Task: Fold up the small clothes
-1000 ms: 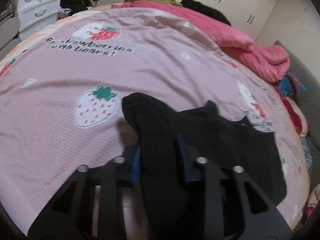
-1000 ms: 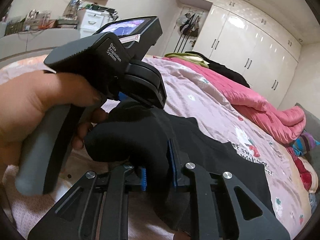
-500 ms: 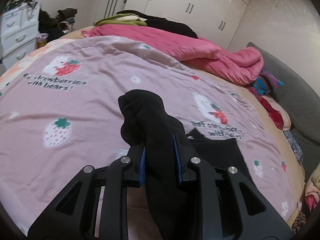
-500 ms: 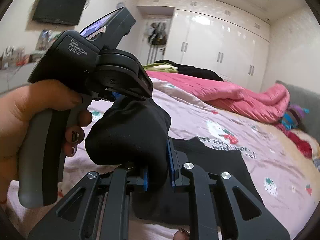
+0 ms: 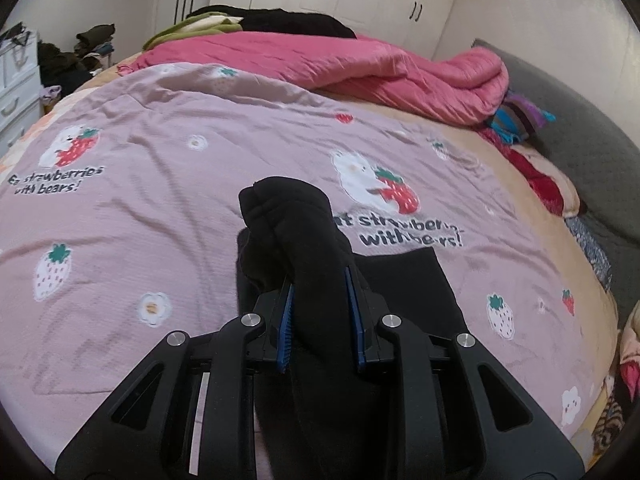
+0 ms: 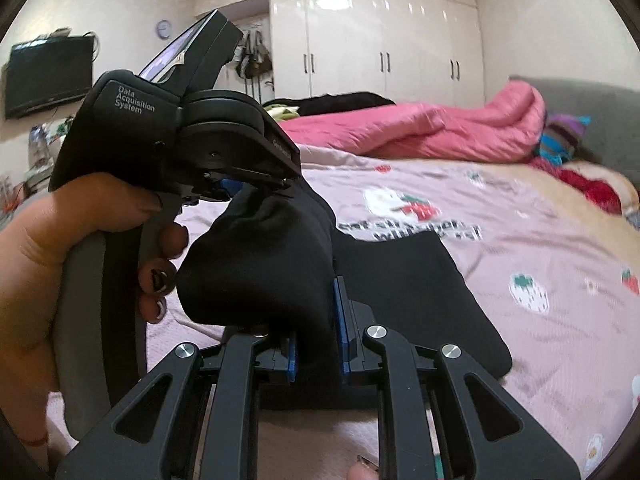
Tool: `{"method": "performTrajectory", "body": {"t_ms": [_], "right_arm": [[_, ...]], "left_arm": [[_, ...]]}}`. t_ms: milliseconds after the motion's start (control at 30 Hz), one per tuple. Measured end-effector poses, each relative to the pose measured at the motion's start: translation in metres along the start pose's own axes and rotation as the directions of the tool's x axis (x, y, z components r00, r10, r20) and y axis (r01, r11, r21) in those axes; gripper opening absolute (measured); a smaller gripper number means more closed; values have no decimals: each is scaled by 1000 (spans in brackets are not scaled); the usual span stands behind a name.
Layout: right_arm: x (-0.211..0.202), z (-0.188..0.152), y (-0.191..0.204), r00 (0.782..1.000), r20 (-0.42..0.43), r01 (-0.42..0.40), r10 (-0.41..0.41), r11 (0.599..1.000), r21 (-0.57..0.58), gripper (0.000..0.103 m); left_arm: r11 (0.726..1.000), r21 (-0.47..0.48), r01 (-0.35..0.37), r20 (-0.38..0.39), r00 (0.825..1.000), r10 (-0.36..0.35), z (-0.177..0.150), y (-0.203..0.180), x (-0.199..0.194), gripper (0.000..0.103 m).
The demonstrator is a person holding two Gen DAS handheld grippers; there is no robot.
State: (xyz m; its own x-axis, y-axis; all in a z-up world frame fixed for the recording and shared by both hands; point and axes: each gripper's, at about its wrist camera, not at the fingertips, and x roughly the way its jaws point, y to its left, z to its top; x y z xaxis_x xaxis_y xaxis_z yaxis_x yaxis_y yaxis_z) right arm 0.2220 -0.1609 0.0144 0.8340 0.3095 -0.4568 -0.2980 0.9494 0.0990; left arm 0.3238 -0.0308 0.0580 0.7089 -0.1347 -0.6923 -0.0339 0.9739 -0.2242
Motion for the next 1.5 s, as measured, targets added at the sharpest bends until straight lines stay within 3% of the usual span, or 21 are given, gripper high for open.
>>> {"method": "performTrajectory", "body": {"t_ms": [333,667,767,833,933,1067,1133,1200,1233,1300,1467,1500], "right_arm": [[19,-11,-42,990,-123,-42,73,971,236,13],[39,-32,-92,949,-168,-140,267,832,536,13],[41,-37,-99,939,-164,-153,303,792,590,13],[42,-39,-103,930,-163,-165,329,771,616,13],[43,-41,-109,918,-168,-175,358,748,640,13],[45,-46,-116,891,-151,-213,429,687,695,16],[46,-44,-118,875,-139,-241,464,666,706,27],[42,-38,-119,878,-138,-249,458,685,684,35],[40,-35,-119,883,-136,-250,449,695,674,51],[36,-27,-121,891,-130,-254,436,715,652,69],[51,-16,-141,889,-131,-257,439,715,650,72],[56,-12,-143,875,-146,-270,461,716,644,73]], "left_arm": [[999,34,-5,-79,997,7,-3,-29,33,18],[996,56,69,-160,985,-60,-5,-60,67,29],[991,29,130,-172,977,-123,-4,-66,71,47],[986,15,165,-151,975,-161,-4,-68,65,59],[983,14,184,-117,976,-182,-3,-65,53,59],[989,37,141,-65,988,-139,-7,-46,29,64],[994,69,86,-49,995,-83,-16,-33,18,65],[994,105,30,-39,999,-26,-30,-18,9,65],[994,110,20,-38,999,-16,-35,-12,6,65],[994,112,0,-38,999,5,-50,1,2,65],[996,88,29,-61,998,-24,-72,16,10,65],[996,86,36,-65,997,-30,-74,16,14,65]]}}
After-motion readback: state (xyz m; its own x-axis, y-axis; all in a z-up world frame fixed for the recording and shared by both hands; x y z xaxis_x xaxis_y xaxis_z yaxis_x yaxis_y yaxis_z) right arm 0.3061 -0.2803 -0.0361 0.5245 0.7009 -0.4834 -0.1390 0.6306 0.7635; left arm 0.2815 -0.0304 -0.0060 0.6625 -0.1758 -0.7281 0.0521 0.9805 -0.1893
